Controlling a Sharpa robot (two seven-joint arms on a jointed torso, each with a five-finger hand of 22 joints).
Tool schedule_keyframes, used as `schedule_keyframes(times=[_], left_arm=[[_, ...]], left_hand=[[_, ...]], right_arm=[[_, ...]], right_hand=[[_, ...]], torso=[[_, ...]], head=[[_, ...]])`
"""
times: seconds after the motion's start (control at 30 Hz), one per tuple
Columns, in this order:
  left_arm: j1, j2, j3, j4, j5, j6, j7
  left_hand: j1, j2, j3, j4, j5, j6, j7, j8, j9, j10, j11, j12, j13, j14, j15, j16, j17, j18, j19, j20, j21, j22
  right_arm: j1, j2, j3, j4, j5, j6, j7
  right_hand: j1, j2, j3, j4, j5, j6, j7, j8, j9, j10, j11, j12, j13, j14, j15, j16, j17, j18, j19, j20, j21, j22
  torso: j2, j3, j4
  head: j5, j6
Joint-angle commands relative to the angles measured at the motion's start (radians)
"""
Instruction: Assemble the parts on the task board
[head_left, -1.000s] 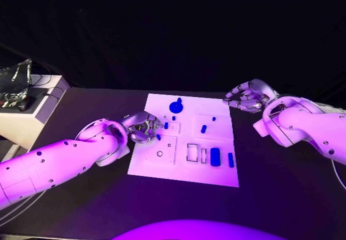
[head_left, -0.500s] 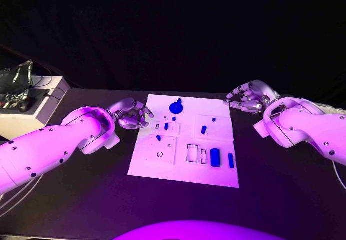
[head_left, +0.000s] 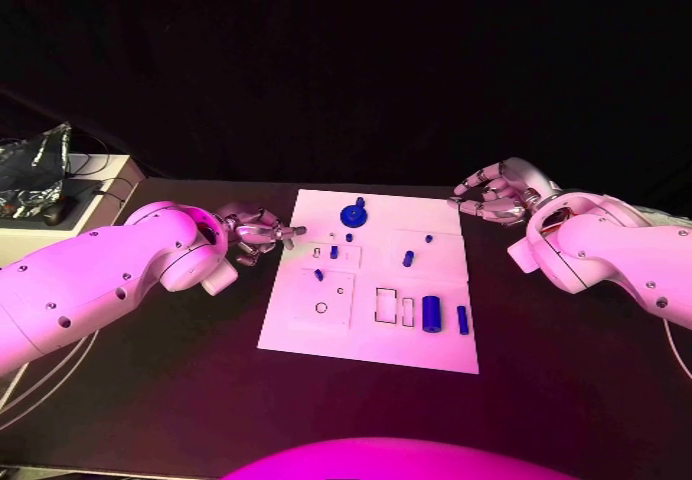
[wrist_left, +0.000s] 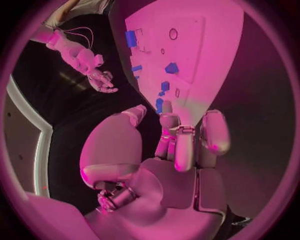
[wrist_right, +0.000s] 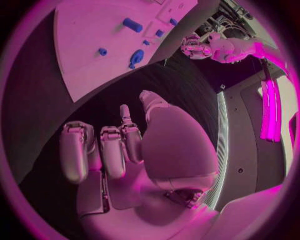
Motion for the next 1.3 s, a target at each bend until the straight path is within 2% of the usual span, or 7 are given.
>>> schedule_keyframes(times=[0.03,0.23,0.53,0.6,0.83,1.0,1.3], left_arm=[[0.034,0.024,-0.034,-0.022,0.07,0.102,-0.141],[0.147,0.073,-0.148,-0.08,0.097,0.143,-0.187],[0.285,0.149,-0.284,-0.155,0.159,0.172,-0.229],[0.305,0.164,-0.307,-0.164,0.171,0.179,-0.236],[0.337,0.202,-0.345,-0.187,0.187,0.237,-0.256],[0.356,0.22,-0.373,-0.21,0.206,0.285,-0.269],[0.365,0.236,-0.398,-0.226,0.261,0.343,-0.281]], left_hand=[[0.005,0.013,-0.005,-0.003,0.013,0.018,-0.007,0.007,0.006,0.034,-0.007,0.016,0.055,0.074,-0.011,0.007,0.146,-0.021,0.023,-0.006,0.023,0.032],[0.02,0.02,0.002,-0.003,0.029,0.028,-0.013,0.002,0.015,0.066,-0.013,0.035,0.117,0.081,-0.017,0.013,0.167,-0.031,0.05,-0.014,0.051,0.073],[0.016,0.012,-0.002,-0.003,0.029,0.026,-0.012,-0.003,0.018,0.072,-0.013,0.038,0.13,0.082,-0.018,0.014,0.17,-0.034,0.061,-0.016,0.063,0.089],[0.011,0.011,-0.004,-0.002,0.029,0.024,-0.011,-0.008,0.019,0.073,-0.012,0.038,0.134,0.082,-0.017,0.015,0.171,-0.035,0.063,-0.017,0.066,0.093],[-0.012,0.011,-0.011,-0.001,0.028,0.019,-0.007,-0.021,0.023,0.073,-0.009,0.038,0.142,0.084,-0.015,0.016,0.177,-0.037,0.067,-0.017,0.072,0.101],[-0.06,0.035,-0.016,-0.001,0.027,0.019,-0.004,-0.038,0.033,0.069,-0.006,0.033,0.149,0.084,-0.012,0.016,0.179,-0.037,0.065,-0.014,0.073,0.103],[-0.062,0.059,0.002,-0.004,0.032,0.019,-0.003,-0.049,0.041,0.07,-0.005,0.034,0.164,0.085,-0.01,0.017,0.185,-0.038,0.067,-0.012,0.076,0.108]], right_arm=[[0.0,0.004,0.0,-0.01,-0.008,0.005,0.004],[0.003,0.011,0.0,-0.031,-0.006,0.004,0.003],[0.01,0.031,0.0,-0.063,-0.005,0.004,0.004],[0.011,0.036,0.0,-0.067,-0.005,0.005,0.004],[0.011,0.045,0.0,-0.075,-0.004,0.007,0.005],[0.011,0.049,0.0,-0.078,-0.004,0.007,0.005],[0.012,0.053,0.0,-0.082,-0.004,0.007,0.005]], right_hand=[[-0.005,-0.004,0.007,0.002,0.004,-0.006,0.002,0.003,0.001,0.004,-0.002,0.004,0.124,0.079,-0.007,-0.005,0.153,0.013,0.047,-0.006,-0.001,0.167],[-0.005,-0.004,0.007,0.002,0.004,-0.006,0.002,0.003,0.001,0.004,-0.002,0.004,0.124,0.079,-0.007,-0.005,0.153,0.013,0.047,-0.006,-0.001,0.167],[-0.006,-0.005,0.007,0.002,0.004,-0.006,0.002,0.004,0.002,0.005,-0.002,0.004,0.125,0.079,-0.007,-0.005,0.152,0.013,0.047,-0.006,-0.001,0.167],[-0.006,-0.005,0.007,0.002,0.004,-0.006,0.002,0.004,0.002,0.005,-0.002,0.004,0.125,0.079,-0.007,-0.005,0.152,0.013,0.047,-0.006,-0.001,0.167],[-0.006,-0.006,0.007,0.002,0.004,-0.006,0.002,0.004,0.002,0.005,-0.002,0.005,0.125,0.079,-0.007,-0.005,0.152,0.013,0.047,-0.006,-0.001,0.167],[-0.006,-0.006,0.007,0.002,0.004,-0.006,0.002,0.004,0.002,0.005,-0.002,0.005,0.125,0.079,-0.007,-0.005,0.152,0.013,0.047,-0.006,-0.001,0.167],[-0.006,-0.006,0.007,0.002,0.004,-0.006,0.002,0.004,0.002,0.005,-0.002,0.005,0.125,0.079,-0.007,-0.005,0.152,0.013,0.047,-0.006,-0.001,0.167]], torso=[[-0.009,0.0016,0.0012],[-0.019,-0.0033,0.0039],[-0.026,-0.006,0.0049],[-0.026,-0.0049,0.0042],[-0.024,-0.0046,0.0043],[-0.024,-0.0028,0.0037],[-0.023,-0.0039,0.005]], head=[[0.001,-0.004],[0.001,-0.013],[0.001,-0.023],[0.003,-0.022],[0.003,-0.02],[0.004,-0.02],[0.005,-0.02]])
